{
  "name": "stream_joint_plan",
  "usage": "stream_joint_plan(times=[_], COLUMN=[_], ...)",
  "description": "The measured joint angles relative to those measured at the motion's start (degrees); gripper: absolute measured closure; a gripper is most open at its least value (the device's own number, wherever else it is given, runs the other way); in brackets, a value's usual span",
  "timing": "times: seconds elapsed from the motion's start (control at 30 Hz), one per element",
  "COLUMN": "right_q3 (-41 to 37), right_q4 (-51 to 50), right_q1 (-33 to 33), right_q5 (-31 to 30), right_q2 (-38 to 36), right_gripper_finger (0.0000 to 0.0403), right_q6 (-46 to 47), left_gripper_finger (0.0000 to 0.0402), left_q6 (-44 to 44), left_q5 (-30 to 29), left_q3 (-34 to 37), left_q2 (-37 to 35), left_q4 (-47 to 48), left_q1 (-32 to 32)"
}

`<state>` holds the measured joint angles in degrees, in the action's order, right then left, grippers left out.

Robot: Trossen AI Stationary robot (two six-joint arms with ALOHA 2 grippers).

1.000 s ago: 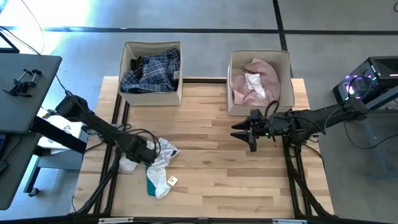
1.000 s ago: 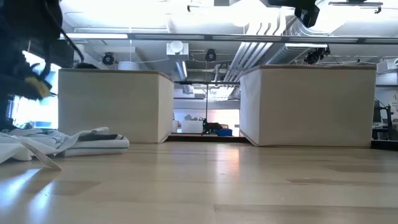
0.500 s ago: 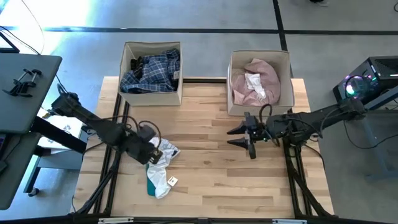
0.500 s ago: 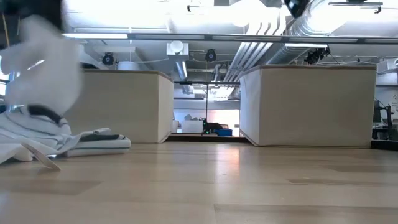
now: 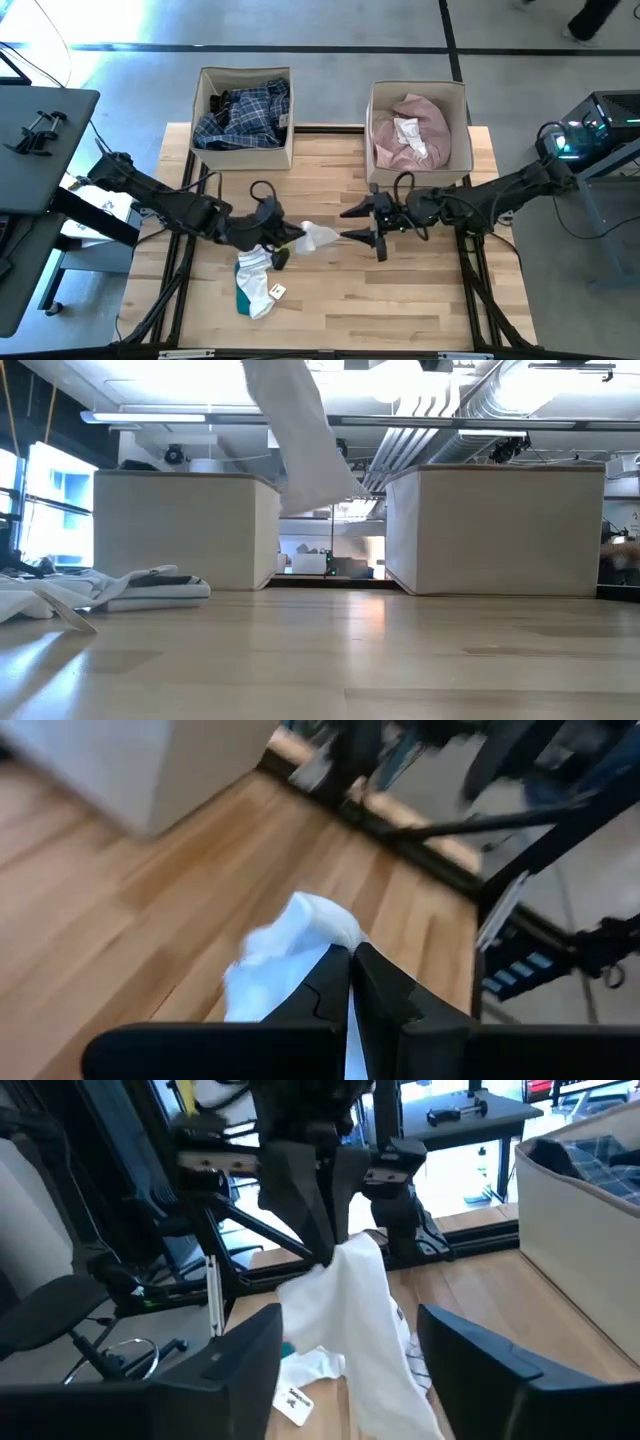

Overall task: Sort clothes
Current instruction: Put the white sock into the right laundry organizer

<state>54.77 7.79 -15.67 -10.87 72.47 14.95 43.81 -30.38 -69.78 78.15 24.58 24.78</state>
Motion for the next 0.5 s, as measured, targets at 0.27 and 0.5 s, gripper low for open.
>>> stream_joint_plan(times=[0.27,0.5], right_q3=[7.48,13.29], right_q4=[-3.01,-5.46], right_q1=[0.66,0.68], right_q5=[0.05,-1.57], right_q2=[8.94,15.31], right_gripper_finger=[0.0137,0.0158], right_q6=[-2.35,-4.82], left_gripper_finger=[0.0401,0.0401], left_q6=[-7.51,-11.66], left_q5=[1.22,1.30], left_q3=[0.00,0.00], left_q2=[1.53,1.51], left_q4=[-10.75,-15.94], left_q1=[-2.51,-3.04])
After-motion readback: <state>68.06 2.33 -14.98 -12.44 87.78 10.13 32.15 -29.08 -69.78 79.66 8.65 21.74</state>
